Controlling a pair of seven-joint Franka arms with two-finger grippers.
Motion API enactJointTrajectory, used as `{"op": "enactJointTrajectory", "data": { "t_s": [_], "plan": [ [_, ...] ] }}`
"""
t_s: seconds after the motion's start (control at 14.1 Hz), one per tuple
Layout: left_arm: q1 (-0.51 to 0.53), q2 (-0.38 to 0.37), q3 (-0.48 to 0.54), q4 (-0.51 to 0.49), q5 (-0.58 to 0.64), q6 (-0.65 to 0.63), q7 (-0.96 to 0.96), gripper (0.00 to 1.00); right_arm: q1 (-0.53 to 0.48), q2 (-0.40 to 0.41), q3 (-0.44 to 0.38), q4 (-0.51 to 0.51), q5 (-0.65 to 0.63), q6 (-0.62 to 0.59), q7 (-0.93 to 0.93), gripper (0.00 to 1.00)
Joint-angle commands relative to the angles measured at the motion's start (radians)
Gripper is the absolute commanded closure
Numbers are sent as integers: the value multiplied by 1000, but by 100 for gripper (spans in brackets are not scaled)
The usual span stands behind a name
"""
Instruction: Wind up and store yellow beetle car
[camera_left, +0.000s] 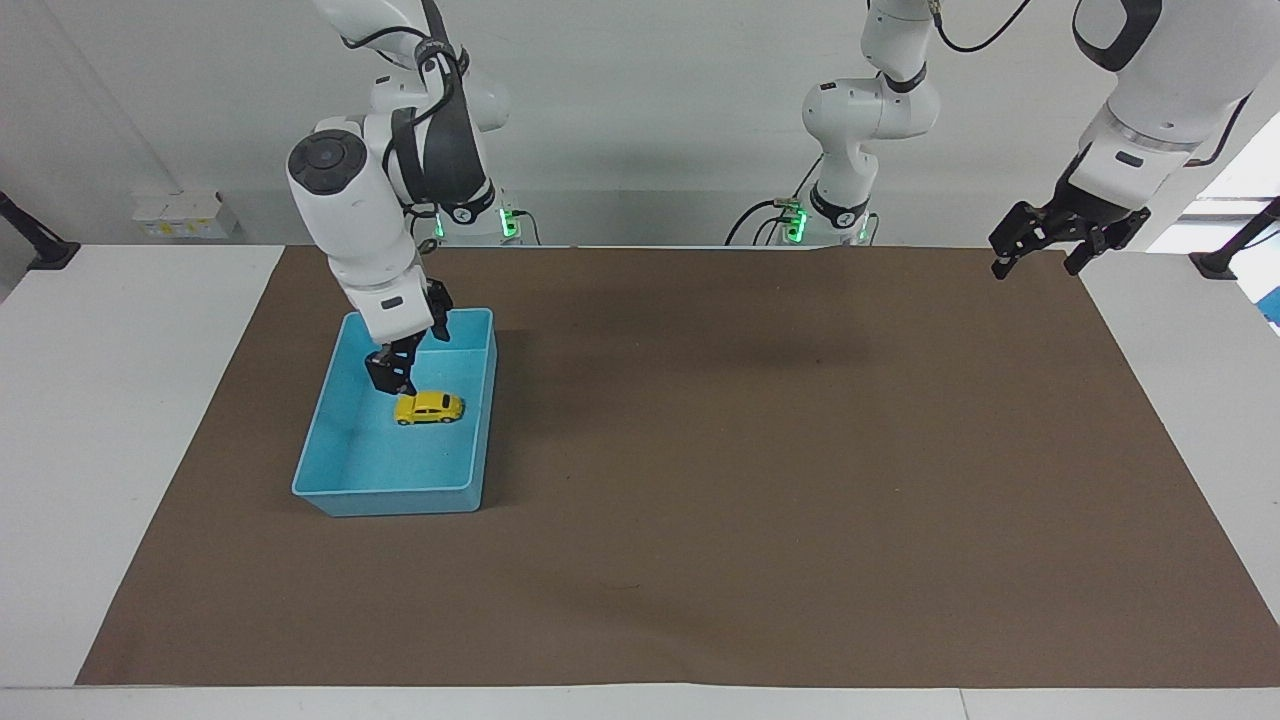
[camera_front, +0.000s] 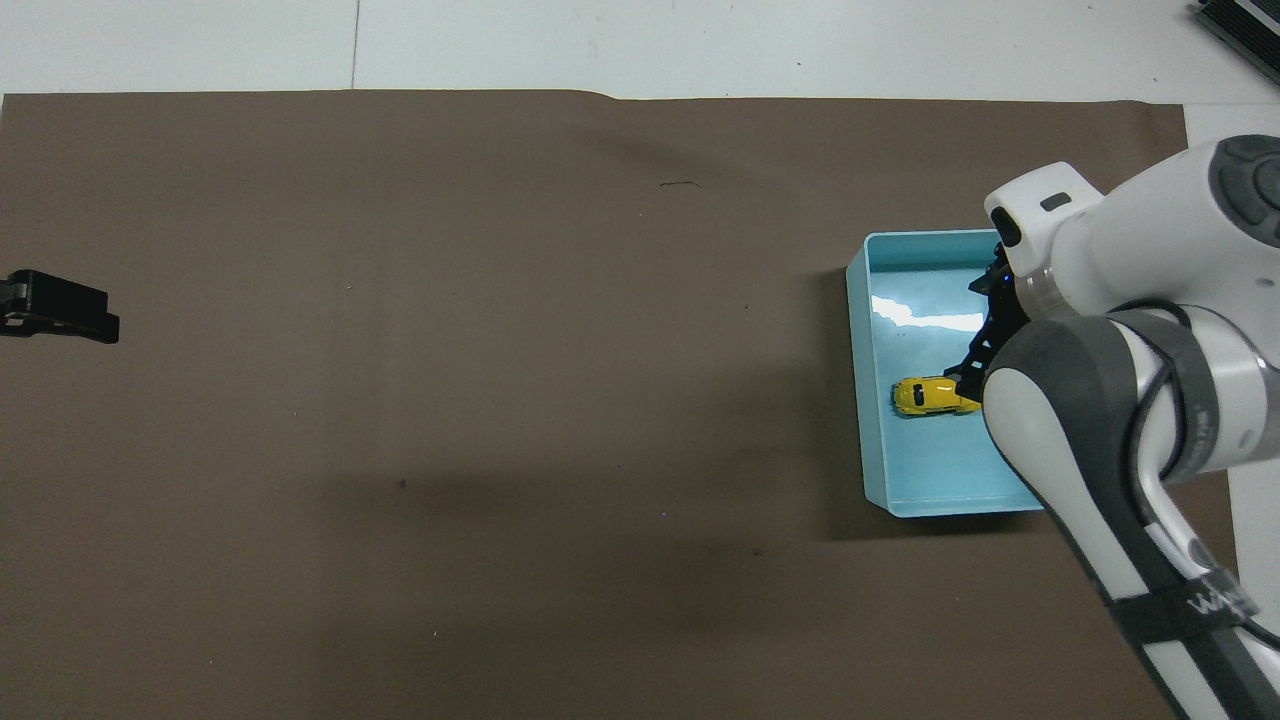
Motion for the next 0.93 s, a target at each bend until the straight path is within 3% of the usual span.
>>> {"op": "enactJointTrajectory", "data": {
  "t_s": [0.0,0.36,0.85],
  "plan": [
    [6,-5,-5,6,10,-18,-10,0,-21,-63,-11,11,64,-52,118,0],
    [6,-4,-5,6,10,-18,-10,0,-25,-72,-12,162,66,-191,500,0],
    [6,-4,-5,6,10,-18,-10,0,-48,-72,-21,287,99,-302,918,0]
  ]
}}
